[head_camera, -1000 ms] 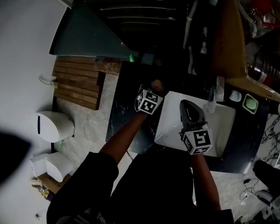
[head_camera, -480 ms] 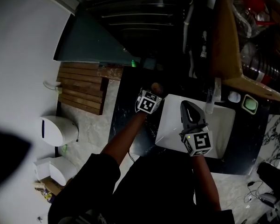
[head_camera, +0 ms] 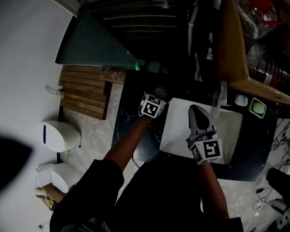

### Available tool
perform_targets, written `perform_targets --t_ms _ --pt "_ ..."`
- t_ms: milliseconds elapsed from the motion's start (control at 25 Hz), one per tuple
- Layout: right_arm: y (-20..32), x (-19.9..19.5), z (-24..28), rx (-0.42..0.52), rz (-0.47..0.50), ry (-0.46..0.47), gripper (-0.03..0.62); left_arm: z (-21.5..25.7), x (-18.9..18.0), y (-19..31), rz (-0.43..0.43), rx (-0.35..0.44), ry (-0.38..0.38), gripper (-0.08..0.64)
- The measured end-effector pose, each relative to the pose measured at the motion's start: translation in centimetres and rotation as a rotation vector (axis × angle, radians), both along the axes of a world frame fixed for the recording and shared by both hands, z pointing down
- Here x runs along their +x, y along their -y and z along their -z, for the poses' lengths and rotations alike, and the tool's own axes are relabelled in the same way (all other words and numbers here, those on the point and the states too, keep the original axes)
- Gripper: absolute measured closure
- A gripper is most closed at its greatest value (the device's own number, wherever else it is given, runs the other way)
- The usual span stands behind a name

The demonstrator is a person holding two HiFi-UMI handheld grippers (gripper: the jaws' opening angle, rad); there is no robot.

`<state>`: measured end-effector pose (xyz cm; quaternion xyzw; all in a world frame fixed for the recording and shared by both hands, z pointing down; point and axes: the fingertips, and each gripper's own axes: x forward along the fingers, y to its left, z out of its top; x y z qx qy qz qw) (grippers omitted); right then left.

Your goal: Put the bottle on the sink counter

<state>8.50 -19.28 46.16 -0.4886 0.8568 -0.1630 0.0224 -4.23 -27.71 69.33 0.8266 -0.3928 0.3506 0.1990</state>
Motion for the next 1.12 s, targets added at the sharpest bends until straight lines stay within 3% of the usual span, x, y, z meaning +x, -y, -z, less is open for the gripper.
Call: perform_targets --t_ms 480,640,840,1120 --pt "-0.4 -0.6 0.9 0.008 0.027 -0.013 0.552 0.1 -0.3 -0.1 -0.007 0.036 0.022 0.163" --pt "-1.0 -0.9 1.9 -0.015 0.016 0.047 0.552 0.5 -0.9 -0.9 -0.004 0.038 0.007 0.163" --pt "-2.1 -1.6 3.6 0.012 0.030 0.025 0.552 2.5 -1.8 -1.8 0.017 0.064 -0.060 0.163" --pt "-4.7 -1.2 3.1 -0.007 -0.021 -0.068 0.552 8.7 -3.7 -5.4 0.105 0.127 -0.223 0.163"
